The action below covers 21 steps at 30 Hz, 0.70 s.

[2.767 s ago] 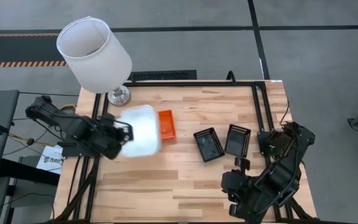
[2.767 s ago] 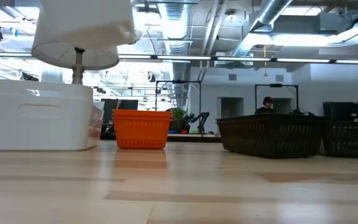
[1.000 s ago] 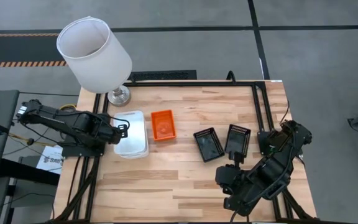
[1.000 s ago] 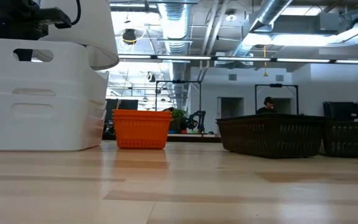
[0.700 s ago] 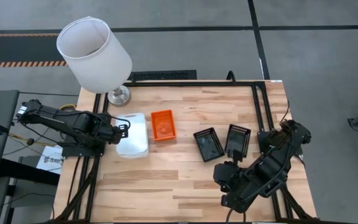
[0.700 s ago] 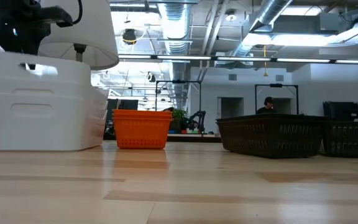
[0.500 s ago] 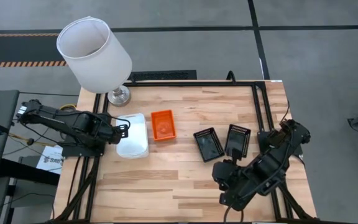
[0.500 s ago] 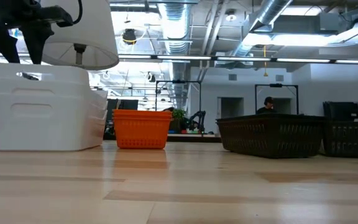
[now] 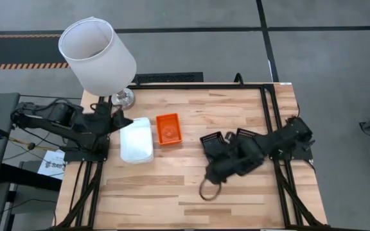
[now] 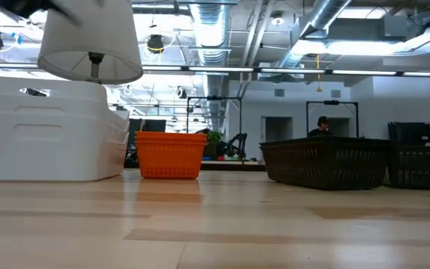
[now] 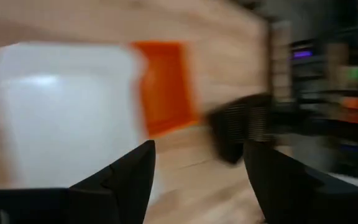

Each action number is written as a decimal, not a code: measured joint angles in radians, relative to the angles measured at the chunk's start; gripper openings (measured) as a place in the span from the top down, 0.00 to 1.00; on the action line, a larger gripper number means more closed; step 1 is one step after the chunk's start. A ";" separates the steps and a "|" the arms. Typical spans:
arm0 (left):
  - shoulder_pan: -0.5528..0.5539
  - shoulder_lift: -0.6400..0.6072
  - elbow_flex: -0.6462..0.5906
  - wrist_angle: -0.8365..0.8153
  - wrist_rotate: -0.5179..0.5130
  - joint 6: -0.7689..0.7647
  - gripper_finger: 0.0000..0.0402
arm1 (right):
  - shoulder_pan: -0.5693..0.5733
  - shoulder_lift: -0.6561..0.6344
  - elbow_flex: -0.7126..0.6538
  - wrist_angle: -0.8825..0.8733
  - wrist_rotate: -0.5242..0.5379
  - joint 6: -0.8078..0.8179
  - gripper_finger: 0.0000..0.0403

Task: Stack baskets by color
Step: Stack the right black bin on top of the left black bin

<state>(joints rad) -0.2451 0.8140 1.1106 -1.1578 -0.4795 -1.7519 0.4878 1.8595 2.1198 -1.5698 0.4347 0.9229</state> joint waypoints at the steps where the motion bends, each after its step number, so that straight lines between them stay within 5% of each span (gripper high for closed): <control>1: 0.000 0.001 0.009 0.056 -0.025 0.040 0.43 | -0.020 -0.009 -0.041 0.002 0.001 -0.002 0.51; 9: 0.000 0.074 0.013 0.394 -0.058 0.282 0.43 | -0.192 -0.226 -0.669 0.018 -0.083 0.173 0.50; 14: 0.000 0.157 0.013 0.465 -0.048 0.324 0.43 | -0.297 -0.457 -1.028 0.224 -0.145 0.281 0.49; 21: -0.022 0.281 0.013 0.623 0.035 0.372 0.43 | -0.358 -0.627 -1.312 0.467 -0.309 0.372 0.50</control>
<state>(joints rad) -0.2670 1.0949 1.1236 -0.5350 -0.4448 -1.3802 0.1300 1.2324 0.8082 -1.1029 0.1262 1.2945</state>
